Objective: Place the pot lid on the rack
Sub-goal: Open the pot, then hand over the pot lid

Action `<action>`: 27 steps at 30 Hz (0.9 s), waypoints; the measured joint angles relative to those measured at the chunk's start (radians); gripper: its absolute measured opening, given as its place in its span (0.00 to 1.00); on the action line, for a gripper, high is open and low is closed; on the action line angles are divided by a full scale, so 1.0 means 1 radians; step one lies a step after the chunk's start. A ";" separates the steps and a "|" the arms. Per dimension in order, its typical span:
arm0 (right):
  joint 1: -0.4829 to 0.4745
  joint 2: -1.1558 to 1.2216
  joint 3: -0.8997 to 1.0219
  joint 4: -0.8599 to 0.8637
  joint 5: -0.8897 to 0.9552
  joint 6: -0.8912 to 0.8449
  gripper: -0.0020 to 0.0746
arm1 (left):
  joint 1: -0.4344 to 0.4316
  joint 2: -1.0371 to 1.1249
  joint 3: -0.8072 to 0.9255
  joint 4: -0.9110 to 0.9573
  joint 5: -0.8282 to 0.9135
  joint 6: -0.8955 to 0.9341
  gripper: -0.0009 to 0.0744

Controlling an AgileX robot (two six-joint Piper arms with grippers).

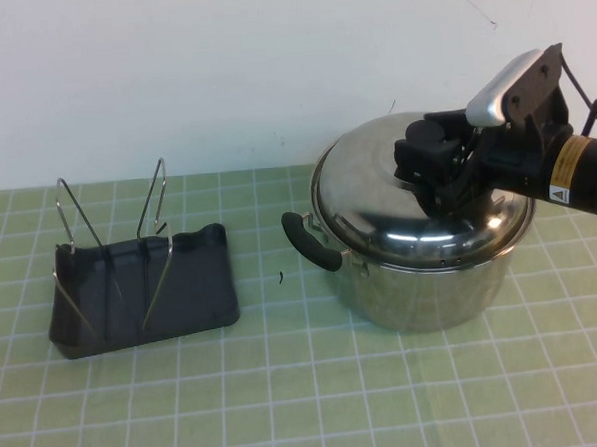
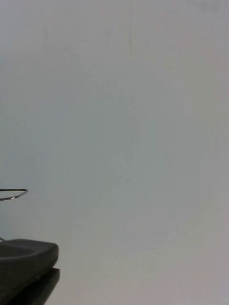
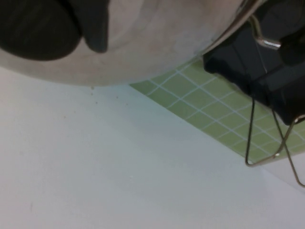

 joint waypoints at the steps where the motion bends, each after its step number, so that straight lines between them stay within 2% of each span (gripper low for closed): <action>1: 0.002 0.000 0.000 -0.008 -0.005 0.000 0.47 | 0.000 0.000 0.000 0.000 0.000 -0.004 0.01; 6: 0.002 0.000 0.000 -0.010 -0.007 -0.011 0.48 | 0.000 0.000 0.000 0.004 0.011 -0.054 0.01; 13: 0.002 -0.005 0.000 0.006 -0.068 -0.091 0.48 | 0.000 0.000 0.000 0.004 0.050 -0.302 0.01; 16: 0.002 -0.047 0.000 0.042 -0.096 -0.121 0.48 | 0.000 0.000 0.000 0.004 0.068 -0.472 0.01; 22: 0.002 -0.185 -0.017 0.052 -0.158 -0.123 0.48 | 0.000 0.000 0.000 0.046 0.078 -0.960 0.02; 25: 0.029 -0.256 -0.021 -0.006 -0.221 -0.079 0.48 | -0.005 0.000 0.000 0.225 0.075 -1.279 0.13; 27: 0.078 -0.298 -0.023 -0.075 -0.249 -0.049 0.48 | -0.024 0.000 0.000 0.446 0.026 -1.552 0.32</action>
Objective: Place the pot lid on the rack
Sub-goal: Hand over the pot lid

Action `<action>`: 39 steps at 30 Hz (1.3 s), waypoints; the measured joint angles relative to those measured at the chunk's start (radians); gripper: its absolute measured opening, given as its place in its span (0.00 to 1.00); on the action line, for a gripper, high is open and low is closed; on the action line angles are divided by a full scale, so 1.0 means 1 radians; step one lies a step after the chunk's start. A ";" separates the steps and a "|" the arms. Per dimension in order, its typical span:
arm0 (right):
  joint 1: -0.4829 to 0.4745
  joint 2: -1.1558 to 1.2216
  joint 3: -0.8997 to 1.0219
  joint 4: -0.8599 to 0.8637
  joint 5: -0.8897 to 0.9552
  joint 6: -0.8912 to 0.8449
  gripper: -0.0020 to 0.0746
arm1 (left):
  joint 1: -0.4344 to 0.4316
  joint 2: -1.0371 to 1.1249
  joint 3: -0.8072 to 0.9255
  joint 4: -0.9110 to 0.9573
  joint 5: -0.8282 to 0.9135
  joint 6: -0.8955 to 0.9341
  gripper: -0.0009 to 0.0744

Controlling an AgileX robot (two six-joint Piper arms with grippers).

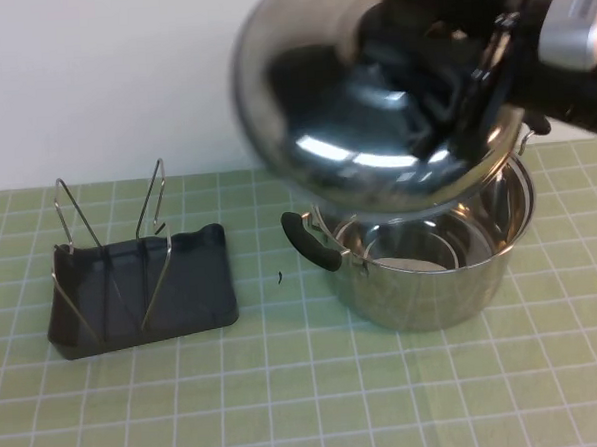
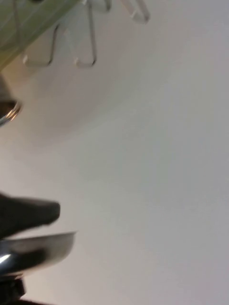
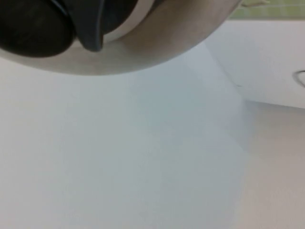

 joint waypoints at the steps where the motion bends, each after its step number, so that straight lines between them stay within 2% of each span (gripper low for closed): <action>1: 0.032 -0.015 0.000 -0.030 -0.008 0.015 0.48 | -0.009 0.000 0.000 0.109 -0.041 -0.131 0.44; 4: 0.152 -0.029 0.000 -0.068 -0.024 0.040 0.48 | -0.021 0.010 0.000 0.357 -0.157 -0.457 0.76; 6: 0.230 -0.029 0.000 -0.068 -0.019 0.048 0.48 | -0.023 0.010 0.000 0.465 -0.210 -0.629 0.85; 11: 0.416 -0.029 0.000 -0.029 0.080 0.053 0.48 | -0.023 0.012 0.000 0.567 -0.302 -0.760 0.92; 16: 0.512 -0.029 0.000 0.014 0.149 0.058 0.48 | -0.023 0.012 0.000 0.584 -0.367 -0.780 0.92; 18: 0.531 -0.029 0.000 0.018 0.153 0.065 0.48 | -0.023 0.012 0.000 0.585 -0.381 -0.780 0.90; 21: 0.547 -0.029 0.000 0.020 0.153 0.071 0.48 | -0.023 0.012 0.000 0.585 -0.391 -0.782 0.80; 23: 0.549 -0.027 0.000 0.030 0.153 0.082 0.48 | -0.023 0.012 0.000 0.585 -0.395 -0.782 0.66; 28: 0.549 0.004 0.000 0.042 0.153 0.127 0.48 | -0.023 0.012 -0.002 0.564 -0.422 -0.779 0.24; 39: 0.541 0.074 0.000 0.107 0.053 0.166 0.48 | -0.023 0.010 -0.004 0.556 -0.448 -0.753 0.17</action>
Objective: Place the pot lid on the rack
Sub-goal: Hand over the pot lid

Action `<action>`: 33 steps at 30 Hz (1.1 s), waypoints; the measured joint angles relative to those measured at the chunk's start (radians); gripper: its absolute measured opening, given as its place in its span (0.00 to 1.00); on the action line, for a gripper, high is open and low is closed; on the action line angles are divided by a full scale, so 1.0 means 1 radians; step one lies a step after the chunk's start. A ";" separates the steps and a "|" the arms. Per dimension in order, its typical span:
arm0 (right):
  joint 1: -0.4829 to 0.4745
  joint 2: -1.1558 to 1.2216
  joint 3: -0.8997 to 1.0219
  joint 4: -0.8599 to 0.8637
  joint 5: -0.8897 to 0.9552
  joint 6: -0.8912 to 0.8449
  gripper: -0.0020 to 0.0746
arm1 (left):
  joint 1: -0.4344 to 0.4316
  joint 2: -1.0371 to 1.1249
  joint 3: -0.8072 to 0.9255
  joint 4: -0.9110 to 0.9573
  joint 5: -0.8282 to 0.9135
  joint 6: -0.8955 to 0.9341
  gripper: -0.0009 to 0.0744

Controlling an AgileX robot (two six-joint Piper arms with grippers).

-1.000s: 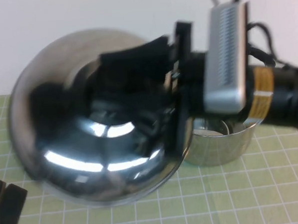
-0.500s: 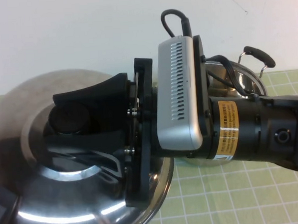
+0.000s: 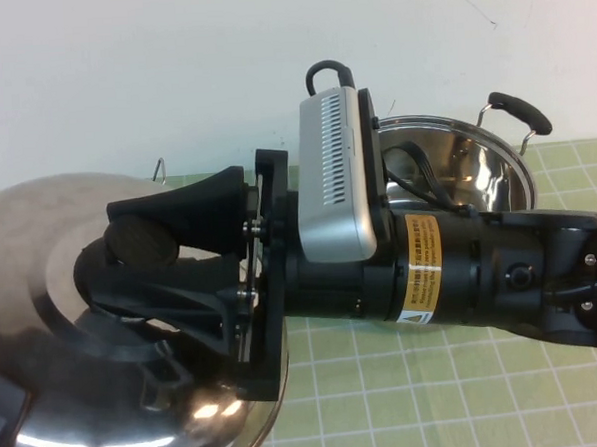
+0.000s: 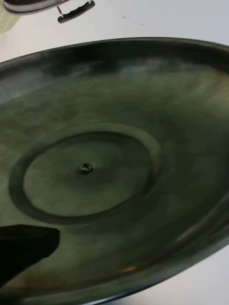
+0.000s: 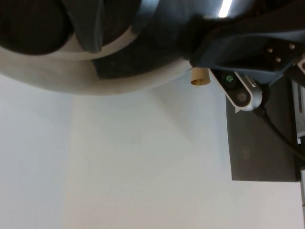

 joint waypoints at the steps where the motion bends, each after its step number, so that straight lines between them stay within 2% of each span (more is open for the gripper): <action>1: 0.000 0.000 0.000 0.000 -0.002 0.000 0.48 | 0.000 0.000 0.000 -0.002 -0.004 0.000 0.17; 4: 0.000 0.000 0.000 0.004 -0.009 0.000 0.51 | 0.000 0.000 0.000 -0.004 -0.024 -0.002 0.14; 8: 0.006 0.000 0.000 0.029 -0.063 -0.006 0.73 | -0.002 0.002 0.000 0.035 -0.027 0.000 0.05; 10: 0.006 0.000 -0.004 0.054 -0.092 -0.025 0.78 | -0.002 0.004 -0.009 0.051 -0.020 0.019 0.03; 15: 0.008 -0.033 -0.004 0.161 -0.138 -0.151 0.82 | -0.002 0.006 -0.110 0.098 0.077 0.094 0.03; 19: 0.008 -0.091 -0.004 0.205 -0.150 -0.209 0.81 | -0.002 0.006 -0.226 0.251 0.190 0.099 0.02; 22: 0.008 -0.137 -0.004 0.211 -0.155 -0.221 0.74 | -0.002 0.019 -0.315 0.375 0.282 0.099 0.02; 24: 0.008 -0.166 -0.004 0.197 -0.157 -0.233 0.66 | -0.002 0.048 -0.360 0.446 0.339 0.099 0.02; 28: 0.008 -0.227 -0.004 0.093 -0.146 -0.274 0.39 | -0.002 0.179 -0.428 0.524 0.378 0.099 0.02; 30: 0.008 -0.262 -0.004 0.011 -0.112 -0.281 0.22 | -0.002 0.263 -0.454 0.536 0.364 0.099 0.02; 33: 0.008 -0.314 -0.004 -0.124 -0.031 -0.269 0.08 | -0.002 0.405 -0.510 0.549 0.314 0.105 0.02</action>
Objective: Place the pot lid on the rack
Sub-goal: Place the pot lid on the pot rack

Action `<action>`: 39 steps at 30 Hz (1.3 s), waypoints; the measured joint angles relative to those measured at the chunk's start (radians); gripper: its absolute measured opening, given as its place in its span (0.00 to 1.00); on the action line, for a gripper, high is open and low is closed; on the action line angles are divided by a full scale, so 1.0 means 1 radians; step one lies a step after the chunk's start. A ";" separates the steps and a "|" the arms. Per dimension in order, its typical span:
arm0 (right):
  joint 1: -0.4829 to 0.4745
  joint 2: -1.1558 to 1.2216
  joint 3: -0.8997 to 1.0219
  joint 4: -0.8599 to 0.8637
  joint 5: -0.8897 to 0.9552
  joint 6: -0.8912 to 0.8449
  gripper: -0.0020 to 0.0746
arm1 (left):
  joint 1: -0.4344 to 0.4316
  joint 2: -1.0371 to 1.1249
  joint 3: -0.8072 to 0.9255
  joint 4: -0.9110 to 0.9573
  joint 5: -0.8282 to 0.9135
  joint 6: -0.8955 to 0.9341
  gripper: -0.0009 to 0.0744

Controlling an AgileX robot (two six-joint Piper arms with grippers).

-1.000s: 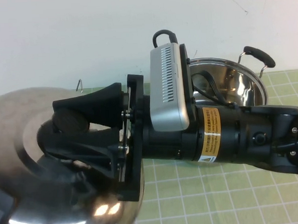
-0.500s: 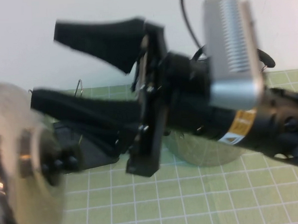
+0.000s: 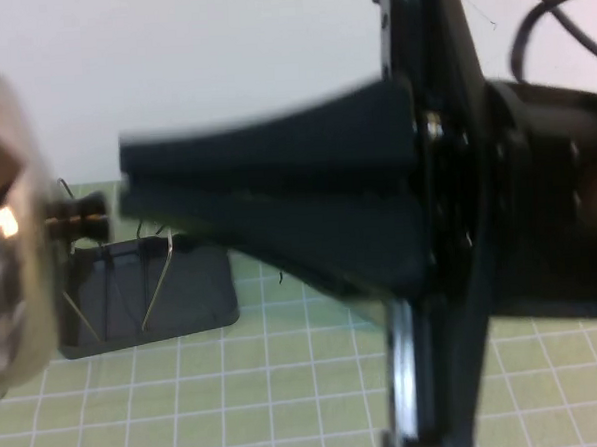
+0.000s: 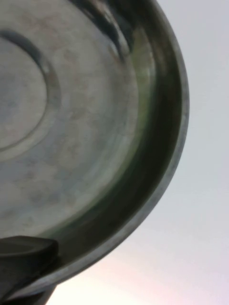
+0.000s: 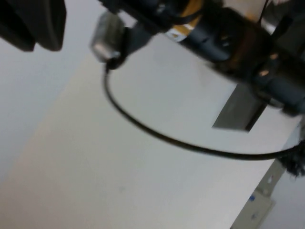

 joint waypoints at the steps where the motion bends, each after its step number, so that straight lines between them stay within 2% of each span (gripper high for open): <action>1: 0.000 -0.014 0.000 -0.054 0.022 0.021 0.07 | 0.000 0.055 -0.022 0.004 -0.018 0.007 0.02; 4: 0.000 -0.063 0.000 -0.216 0.095 0.138 0.04 | 0.000 0.192 -0.094 0.011 -0.065 0.024 0.02; 10: 0.000 -0.141 0.000 -0.547 0.171 0.480 0.03 | 0.000 0.411 -0.266 0.014 -0.124 0.031 0.02; 14: 0.000 -0.159 0.000 -0.680 0.172 0.656 0.03 | 0.000 0.534 -0.331 0.014 -0.129 0.031 0.02; 26: 0.000 -0.163 0.000 -0.729 0.172 0.740 0.03 | 0.000 0.814 -0.382 -0.022 -0.127 0.034 0.02; 39: 0.000 -0.163 0.000 -0.730 0.172 0.745 0.02 | 0.002 0.882 -0.388 -0.027 -0.110 0.064 0.02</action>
